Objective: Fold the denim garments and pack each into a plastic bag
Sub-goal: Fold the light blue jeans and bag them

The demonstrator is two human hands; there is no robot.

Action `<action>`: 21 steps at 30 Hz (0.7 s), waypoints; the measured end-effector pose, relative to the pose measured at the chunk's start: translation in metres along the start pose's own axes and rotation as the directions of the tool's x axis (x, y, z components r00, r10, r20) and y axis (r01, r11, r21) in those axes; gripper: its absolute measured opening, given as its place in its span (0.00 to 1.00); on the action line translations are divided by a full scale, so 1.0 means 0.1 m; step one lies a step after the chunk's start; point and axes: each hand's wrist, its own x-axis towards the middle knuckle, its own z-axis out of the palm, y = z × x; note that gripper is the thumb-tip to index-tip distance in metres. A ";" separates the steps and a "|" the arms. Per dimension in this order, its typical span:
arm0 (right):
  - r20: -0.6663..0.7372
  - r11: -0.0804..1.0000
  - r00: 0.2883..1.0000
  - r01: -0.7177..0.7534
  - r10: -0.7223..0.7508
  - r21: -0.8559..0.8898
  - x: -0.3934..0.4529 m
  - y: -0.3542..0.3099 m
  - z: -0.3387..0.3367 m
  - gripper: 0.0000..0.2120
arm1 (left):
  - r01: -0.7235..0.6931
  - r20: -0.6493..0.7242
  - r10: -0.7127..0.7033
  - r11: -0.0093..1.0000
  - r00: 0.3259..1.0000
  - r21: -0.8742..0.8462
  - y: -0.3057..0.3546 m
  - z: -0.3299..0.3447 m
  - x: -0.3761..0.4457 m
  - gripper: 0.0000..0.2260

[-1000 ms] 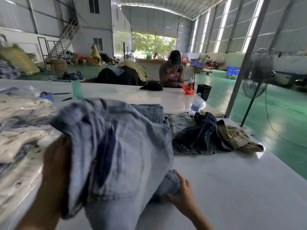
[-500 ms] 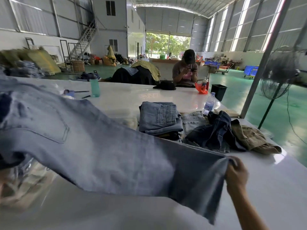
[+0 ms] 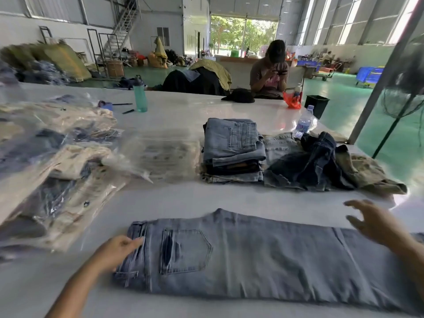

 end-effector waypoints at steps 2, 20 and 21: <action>0.349 0.965 0.904 0.198 -0.248 0.173 -0.40 -0.51 0.25 0.24 | -0.006 0.037 -0.002 0.971 0.999 0.237 0.07 0.19 -0.02 0.17; 0.181 0.921 0.906 0.389 -0.383 0.004 -1.09 -1.10 0.97 0.08 | 0.255 -0.244 -0.200 0.942 0.949 0.218 -0.06 0.28 -0.15 0.13; 0.178 0.925 0.909 0.380 -0.378 0.026 -1.08 -1.11 0.95 0.07 | 0.229 -0.252 -0.167 0.942 0.953 0.244 -0.07 0.27 -0.13 0.10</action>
